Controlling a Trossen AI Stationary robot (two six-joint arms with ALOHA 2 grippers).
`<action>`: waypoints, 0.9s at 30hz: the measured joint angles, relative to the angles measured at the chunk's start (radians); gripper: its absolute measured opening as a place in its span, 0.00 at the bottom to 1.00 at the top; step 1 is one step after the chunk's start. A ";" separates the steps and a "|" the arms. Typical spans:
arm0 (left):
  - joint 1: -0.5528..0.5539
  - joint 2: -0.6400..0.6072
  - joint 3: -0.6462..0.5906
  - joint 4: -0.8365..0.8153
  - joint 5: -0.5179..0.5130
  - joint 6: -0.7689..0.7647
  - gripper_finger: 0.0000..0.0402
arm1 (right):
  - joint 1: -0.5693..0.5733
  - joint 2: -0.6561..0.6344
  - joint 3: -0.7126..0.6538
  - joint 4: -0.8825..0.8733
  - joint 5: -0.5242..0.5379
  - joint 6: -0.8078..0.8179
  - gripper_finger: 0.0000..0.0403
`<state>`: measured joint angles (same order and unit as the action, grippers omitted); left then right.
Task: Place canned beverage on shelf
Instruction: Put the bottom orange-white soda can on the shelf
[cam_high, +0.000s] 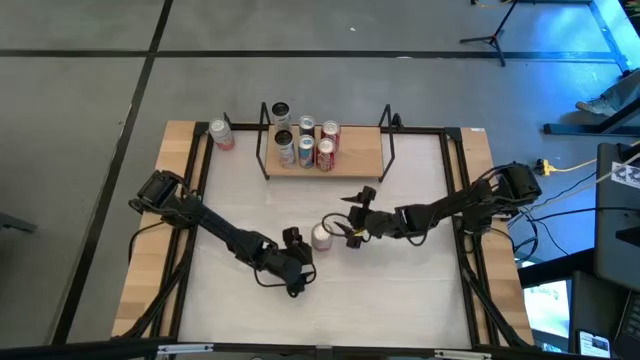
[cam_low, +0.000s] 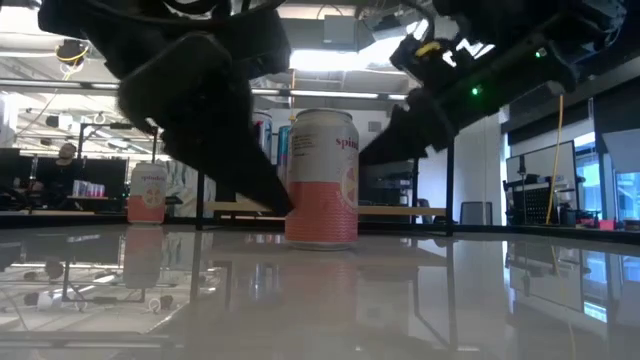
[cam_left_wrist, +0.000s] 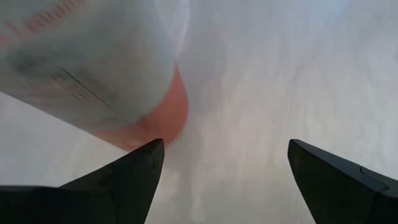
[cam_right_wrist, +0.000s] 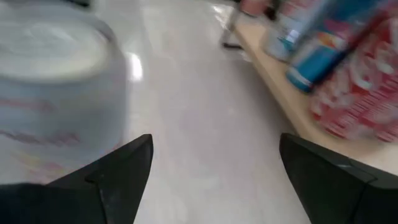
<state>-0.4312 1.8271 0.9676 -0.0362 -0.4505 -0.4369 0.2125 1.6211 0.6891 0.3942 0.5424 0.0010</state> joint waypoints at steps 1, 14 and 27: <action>0.003 0.000 0.000 0.007 -0.014 0.001 0.83 | -0.001 0.000 0.000 0.016 -0.038 0.001 0.86; 0.028 0.000 0.000 -0.011 -0.074 -0.023 0.83 | 0.004 0.000 0.000 0.010 -0.119 0.001 0.86; 0.025 0.000 0.000 -0.078 -0.060 -0.051 0.83 | 0.004 -0.023 0.000 -0.077 -0.174 0.027 0.86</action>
<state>-0.4066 1.8266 0.9676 -0.1146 -0.5100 -0.4877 0.2161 1.5982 0.6888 0.3174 0.3684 0.0280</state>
